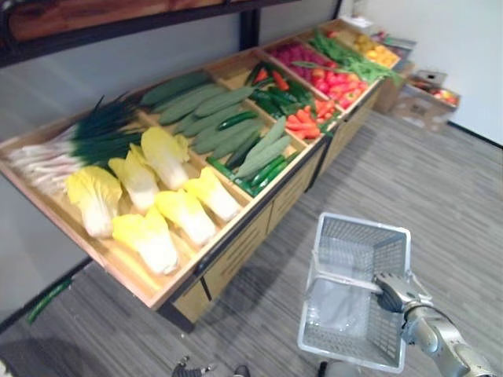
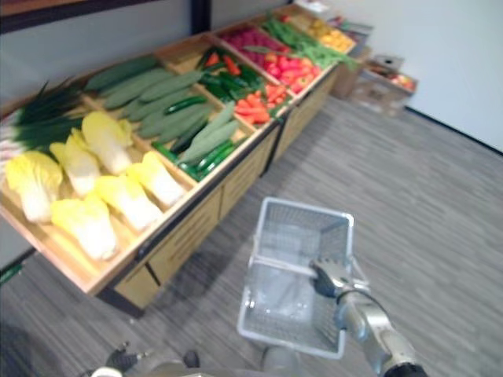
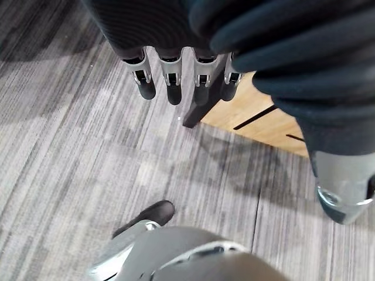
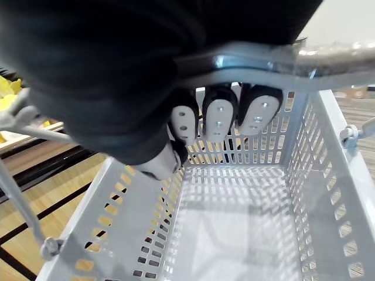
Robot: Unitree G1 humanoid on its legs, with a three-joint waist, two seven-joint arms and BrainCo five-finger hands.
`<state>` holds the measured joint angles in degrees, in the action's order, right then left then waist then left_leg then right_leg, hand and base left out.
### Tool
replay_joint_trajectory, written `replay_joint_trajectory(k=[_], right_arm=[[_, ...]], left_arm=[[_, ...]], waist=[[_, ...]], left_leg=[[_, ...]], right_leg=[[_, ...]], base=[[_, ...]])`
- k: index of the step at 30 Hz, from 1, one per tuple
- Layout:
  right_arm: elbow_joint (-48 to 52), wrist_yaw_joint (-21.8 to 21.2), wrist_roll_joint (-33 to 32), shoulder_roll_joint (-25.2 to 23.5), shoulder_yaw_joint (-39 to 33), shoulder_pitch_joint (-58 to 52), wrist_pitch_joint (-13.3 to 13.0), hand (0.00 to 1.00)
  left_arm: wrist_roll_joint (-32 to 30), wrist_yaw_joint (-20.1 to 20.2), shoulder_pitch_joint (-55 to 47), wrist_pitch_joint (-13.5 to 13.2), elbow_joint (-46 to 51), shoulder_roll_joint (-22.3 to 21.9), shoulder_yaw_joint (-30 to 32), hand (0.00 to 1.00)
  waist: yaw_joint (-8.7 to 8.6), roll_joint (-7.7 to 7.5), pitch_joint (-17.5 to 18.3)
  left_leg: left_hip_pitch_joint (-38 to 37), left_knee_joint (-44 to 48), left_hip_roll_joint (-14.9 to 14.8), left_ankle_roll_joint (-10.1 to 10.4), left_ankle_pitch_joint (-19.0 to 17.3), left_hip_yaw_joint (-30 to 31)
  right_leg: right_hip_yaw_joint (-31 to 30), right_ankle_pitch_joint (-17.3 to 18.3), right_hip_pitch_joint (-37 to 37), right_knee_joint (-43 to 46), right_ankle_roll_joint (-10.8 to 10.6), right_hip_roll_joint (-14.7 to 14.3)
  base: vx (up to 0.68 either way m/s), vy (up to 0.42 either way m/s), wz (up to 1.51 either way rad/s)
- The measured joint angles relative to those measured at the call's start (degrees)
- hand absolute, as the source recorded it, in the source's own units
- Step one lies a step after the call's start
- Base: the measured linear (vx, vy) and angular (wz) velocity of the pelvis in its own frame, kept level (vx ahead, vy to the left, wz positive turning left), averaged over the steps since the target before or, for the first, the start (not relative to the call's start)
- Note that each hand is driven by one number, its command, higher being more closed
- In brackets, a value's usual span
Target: Pick vegetable in the basket
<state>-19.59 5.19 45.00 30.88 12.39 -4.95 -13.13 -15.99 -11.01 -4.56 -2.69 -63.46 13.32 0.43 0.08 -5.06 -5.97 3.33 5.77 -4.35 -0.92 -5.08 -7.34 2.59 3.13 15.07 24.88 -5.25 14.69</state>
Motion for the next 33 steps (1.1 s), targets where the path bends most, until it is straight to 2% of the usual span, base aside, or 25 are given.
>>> replay_joint_trajectory(k=[2,3,4,5,6,7,9,10,11,13,14,15,16,17,19,20,21,22,23,24,26,28,29,30,33], right_arm=[[-1.24,-0.48,-0.01,-0.65,0.80,1.03,-0.06,1.00],[-1.50,-0.57,-0.03,-0.72,1.70,1.66,-0.07,1.00],[-1.47,-0.57,-0.04,-0.96,1.70,1.58,-0.16,1.00],[-1.54,-0.55,-0.08,-1.39,1.67,1.52,-0.15,1.00],[-1.74,-0.58,-0.09,-1.60,1.70,2.03,0.18,1.00],[-1.73,-0.58,-0.08,-1.40,1.68,2.45,0.28,1.00],[-3.32,-0.60,-0.09,-0.87,1.93,4.05,1.08,1.00],[-3.81,-0.60,-0.12,-0.59,2.03,4.07,1.17,1.00],[-4.09,-0.56,-0.39,-0.50,2.12,4.16,1.41,1.00],[-4.13,-0.47,-0.64,-0.16,2.68,4.73,1.43,1.00],[-4.21,-0.44,-0.71,-0.20,2.79,4.68,1.38,1.00],[-4.21,-0.42,-0.75,-0.17,2.76,4.43,1.24,1.00],[-4.20,-0.35,-1.22,-0.15,2.49,3.35,1.18,1.00],[-4.17,0.00,-1.31,-0.43,1.92,2.57,1.26,1.00],[-4.18,-0.10,-1.27,-0.31,1.58,2.52,1.39,1.00],[-4.14,-0.12,-1.28,-0.40,1.57,2.11,1.41,1.00],[-4.37,-0.07,-1.29,-0.46,1.28,1.32,1.55,1.00],[-4.37,-0.14,-1.28,-0.48,1.41,1.35,1.66,1.00],[-4.29,-0.18,-1.27,-0.32,1.37,1.05,1.81,1.00],[-4.32,-0.51,-1.29,-0.33,1.00,0.53,1.93,1.00],[-4.34,-0.64,-2.41,-0.71,1.00,-0.09,1.92,1.00],[-4.33,-0.80,-2.89,-2.22,0.82,-0.13,1.50,1.00],[-4.34,-0.80,-2.89,-2.67,0.65,-0.20,1.45,1.00],[-10.83,-2.10,-4.58,-7.18,-0.72,1.20,2.63,1.00],[-10.83,-2.10,-4.58,-7.18,-0.72,1.20,2.63,1.00]], left_arm=[[0.00,-0.11,1.02,-0.01,0.18,1.00,0.01,0.00],[0.00,-0.36,1.22,-0.07,0.17,1.26,0.02,0.00],[0.01,-0.38,1.35,-0.07,0.07,1.49,-0.05,0.00],[-0.01,-0.34,1.46,-0.15,-0.21,2.25,-0.05,0.00],[0.06,-0.29,1.91,-0.17,-0.85,1.61,-0.07,0.00],[0.06,-0.28,2.06,-0.46,-1.04,0.85,-0.01,0.00],[1.32,-1.12,1.99,-0.88,-1.85,-1.80,2.50,0.00],[1.56,-1.15,1.83,-0.91,-1.99,-2.30,2.78,0.00],[2.37,-1.20,1.04,-0.95,-1.82,-2.65,3.51,0.00],[3.45,-1.49,-0.72,-1.21,-0.77,-3.47,6.19,0.00],[4.78,-1.48,-1.50,-1.16,-0.40,-4.02,6.81,0.00],[5.17,-1.49,-1.72,-1.15,-0.33,-4.16,6.84,0.00],[5.98,-1.28,-1.74,-1.04,-0.36,-4.26,6.81,0.00],[6.15,-1.11,-2.23,-0.61,-0.41,-4.33,6.72,0.00],[6.12,-1.05,-3.59,-0.38,-0.26,-4.49,6.65,0.00],[6.04,-1.05,-4.64,-0.33,-0.32,-4.56,6.57,0.00],[5.90,-1.02,-4.85,-0.13,-0.40,-4.99,6.61,0.00],[5.88,-1.01,-5.34,0.10,-0.40,-5.31,6.63,0.00],[5.69,-0.90,-6.97,0.28,-0.41,-5.98,6.53,0.00],[5.66,-0.43,-7.46,0.29,-0.47,-6.35,6.48,0.00],[5.62,0.16,-7.01,0.26,-0.42,-6.10,6.48,0.00],[5.06,0.54,-6.90,0.14,-0.29,-5.45,6.49,0.00],[4.34,0.71,-6.84,0.15,-0.33,-5.33,6.44,0.00],[2.15,1.40,-5.77,0.09,-0.35,-2.94,5.47,0.00],[2.15,1.40,-5.77,0.09,-0.35,-2.94,5.47,0.00]], waist=[[0.22,-0.33,-0.13],[0.33,-0.87,-0.08],[0.35,-1.66,-0.13],[0.30,-3.38,-0.13],[0.92,-2.51,-0.59],[1.35,-1.57,-0.99],[2.26,0.78,-1.85],[2.36,1.45,-1.96],[2.48,2.25,-1.90],[2.51,2.59,-2.42],[2.58,2.76,-2.74],[2.02,2.80,-2.84],[1.39,2.26,-3.45],[1.65,3.37,-3.40],[1.98,4.29,-3.43],[1.78,4.36,-3.41],[2.09,2.98,-3.75],[2.27,2.99,-3.77],[2.19,4.49,-3.43],[1.65,6.19,-2.32],[1.70,5.63,-2.26],[1.36,4.30,-1.72],[1.10,4.17,-1.62],[1.39,1.80,-1.03],[1.39,1.80,-1.03]], left_leg=[[2.31,0.63,-2.05,3.17,0.17,4.85],[3.62,0.60,-3.21,5.36,0.47,7.50],[4.28,0.29,-3.56,6.95,0.93,10.00],[4.73,-0.11,-3.54,8.62,1.17,12.04],[5.18,-1.30,-5.48,11.14,2.38,14.61],[5.54,-1.97,-6.73,12.15,3.34,15.21],[5.72,-5.00,-9.75,13.69,8.33,16.05],[5.68,-5.66,-10.66,13.84,9.71,15.93],[5.60,-6.18,-11.21,13.57,11.70,15.66],[5.67,-6.13,-11.76,12.87,14.88,14.96],[6.68,-5.81,-11.62,11.15,17.03,11.11],[7.67,-5.53,-11.25,9.18,18.15,8.30],[8.74,-3.08,-10.97,3.42,15.73,-0.57],[9.34,0.08,-11.19,1.58,13.11,-8.37],[9.60,0.79,-11.15,2.74,14.04,-8.82],[9.51,-0.52,-9.77,5.47,16.53,-6.39],[10.06,4.06,-7.02,5.96,12.20,-3.56],[10.54,9.09,-5.93,5.96,7.96,-2.74],[10.45,12.46,-5.16,5.62,3.83,-2.79],[9.57,10.54,-4.92,4.11,2.21,-3.00],[8.59,6.93,-3.48,3.65,3.30,-3.29],[5.04,-4.45,-0.18,3.16,9.21,-2.87],[3.99,-7.46,0.27,3.31,10.74,-2.76],[0.49,-11.86,0.38,4.57,11.77,-1.11],[0.48,-11.86,0.36,4.60,11.74,-1.12]], right_leg=[[-2.09,-0.83,-0.60,-5.30,-1.32,-0.15],[-2.79,-1.79,-1.49,-8.43,-2.83,-0.36],[-2.99,-4.41,-3.04,-11.47,-4.10,-0.25],[-2.87,-7.42,-4.78,-12.77,-5.86,-0.05],[-1.65,-2.81,-6.57,-13.36,-7.88,-1.52],[-0.13,-1.30,-6.87,-13.43,-7.62,-2.62],[6.36,3.74,-8.71,-13.40,-6.55,-5.25],[7.34,3.77,-9.09,-13.12,-6.48,-6.16],[8.31,4.38,-9.71,-12.59,-5.46,-6.94],[10.43,6.79,-11.11,-11.50,-3.08,-7.74],[12.51,8.22,-11.30,-11.25,-1.68,-7.46],[13.74,8.99,-11.28,-11.27,-1.10,-7.12],[15.80,8.98,-11.43,-11.23,-0.74,-6.36],[16.67,9.06,-11.55,-10.69,-0.88,-6.23],[17.23,8.79,-11.97,-10.66,-0.85,-6.25],[17.32,8.67,-12.53,-11.21,-0.83,-5.83],[17.95,7.83,-12.79,-11.60,-1.10,-3.12],[17.85,7.54,-13.16,-11.90,-1.58,-2.42],[17.55,6.78,-14.58,-13.26,-2.84,-2.69],[17.31,6.15,-15.17,-14.44,-3.85,-2.67],[16.32,5.24,-15.36,-16.14,-3.70,-2.23],[15.84,3.61,-15.31,-18.88,-3.60,-1.39],[16.10,3.34,-15.26,-18.98,-3.83,-1.27],[17.21,3.38,-19.20,-21.18,-3.65,-2.78],[17.19,3.38,-19.19,-21.18,-3.64,-2.80]], base=[[0.13,-0.435,0.95],[0.08,-0.509,1.10],[0.06,-0.544,1.22],[0.03,-0.745,1.24],[-0.01,-0.633,0.99],[-0.05,-0.714,0.79],[-0.09,-0.493,0.71],[-0.09,-0.321,0.70],[-0.09,-0.226,0.58],[-0.15,-0.253,0.64],[-0.18,-0.178,0.72],[-0.20,-0.097,0.88],[-0.17,-0.032,0.85],[-0.17,0.002,0.74],[-0.09,0.019,0.35],[-0.05,0.039,0.34],[-0.05,0.091,0.29],[0.01,0.126,0.13],[0.00,0.178,0.08],[0.00,0.156,0.17],[-0.01,0.121,0.18],[-0.02,0.100,0.28],[0.00,0.048,0.23],[0.00,0.014,0.08],[0.00,0.000,0.00]])
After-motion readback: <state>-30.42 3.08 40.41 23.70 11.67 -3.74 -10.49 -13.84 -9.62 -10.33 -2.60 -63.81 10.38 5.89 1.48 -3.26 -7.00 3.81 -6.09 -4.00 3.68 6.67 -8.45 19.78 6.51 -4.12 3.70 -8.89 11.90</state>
